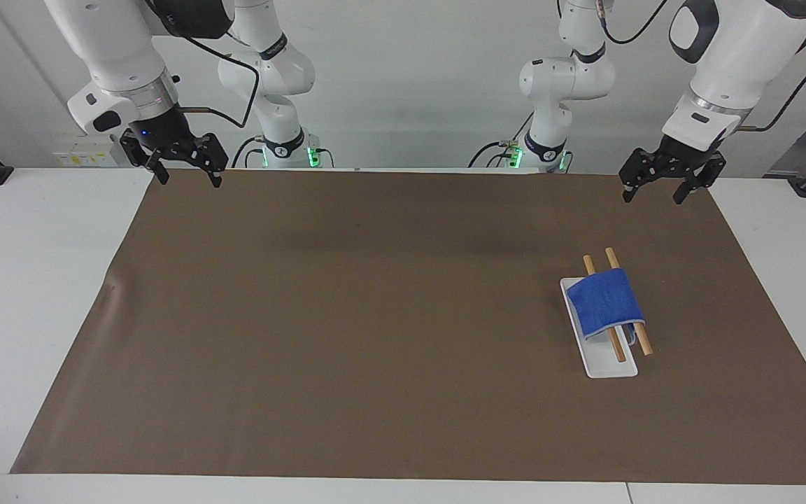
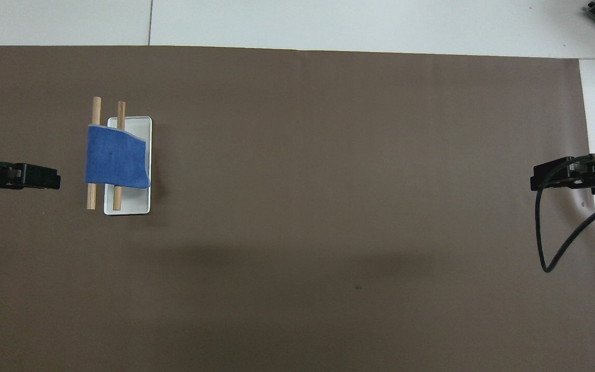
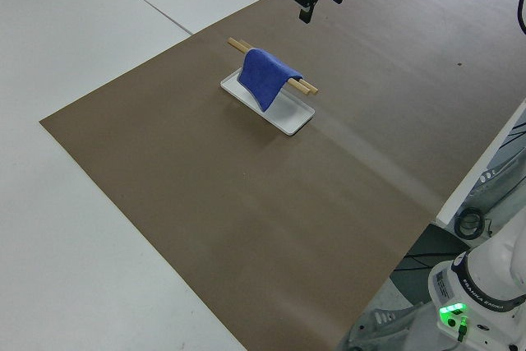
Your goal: Right arm passes towel to left arm to hang
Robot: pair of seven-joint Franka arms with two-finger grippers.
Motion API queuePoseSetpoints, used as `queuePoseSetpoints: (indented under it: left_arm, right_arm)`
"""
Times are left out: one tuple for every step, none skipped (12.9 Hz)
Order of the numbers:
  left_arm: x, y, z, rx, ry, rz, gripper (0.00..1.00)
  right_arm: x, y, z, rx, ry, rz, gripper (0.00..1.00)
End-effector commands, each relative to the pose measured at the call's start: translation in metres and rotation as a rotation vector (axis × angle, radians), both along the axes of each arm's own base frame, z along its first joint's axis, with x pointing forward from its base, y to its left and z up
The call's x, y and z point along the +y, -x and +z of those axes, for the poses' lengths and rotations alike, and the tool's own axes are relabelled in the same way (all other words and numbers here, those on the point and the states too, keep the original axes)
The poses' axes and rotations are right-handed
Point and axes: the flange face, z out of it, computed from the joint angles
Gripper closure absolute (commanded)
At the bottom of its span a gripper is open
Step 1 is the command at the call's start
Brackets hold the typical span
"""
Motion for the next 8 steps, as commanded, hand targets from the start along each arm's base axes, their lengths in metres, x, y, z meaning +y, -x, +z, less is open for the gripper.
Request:
queuePoseSetpoints:
  left_arm:
    - [0.004, 0.008, 0.001, -0.001, -0.017, 0.025, 0.0]
    - [0.004, 0.01, 0.002, 0.012, -0.016, 0.046, 0.0]
    - [0.002, 0.012, 0.004, 0.026, -0.017, 0.059, 0.0]
    - [0.003, 0.014, 0.007, 0.041, -0.019, 0.059, 0.0]
    - [0.003, 0.015, 0.013, 0.044, -0.019, 0.057, 0.0]
    - [0.002, 0.016, 0.015, 0.05, -0.02, 0.055, 0.0]
    - [0.002, 0.017, 0.016, 0.058, -0.02, 0.054, 0.0]
    - [0.002, 0.018, 0.017, 0.058, -0.02, 0.054, 0.0]
  right_arm:
    - [-0.004, 0.004, 0.0, -0.003, -0.011, 0.019, 0.0]
    - [-0.005, 0.004, 0.0, -0.003, -0.011, 0.017, 0.0]
    - [-0.005, 0.004, 0.0, -0.003, -0.011, 0.017, 0.0]
    - [-0.004, 0.004, 0.0, -0.003, -0.011, 0.019, 0.0]
    - [-0.005, 0.004, 0.0, -0.003, -0.011, 0.017, 0.0]
    - [-0.004, 0.004, -0.001, -0.001, -0.011, 0.019, 0.0]
    - [-0.004, 0.004, -0.001, -0.001, -0.011, 0.019, 0.0]
    - [-0.004, 0.004, -0.001, -0.003, -0.011, 0.019, 0.0]
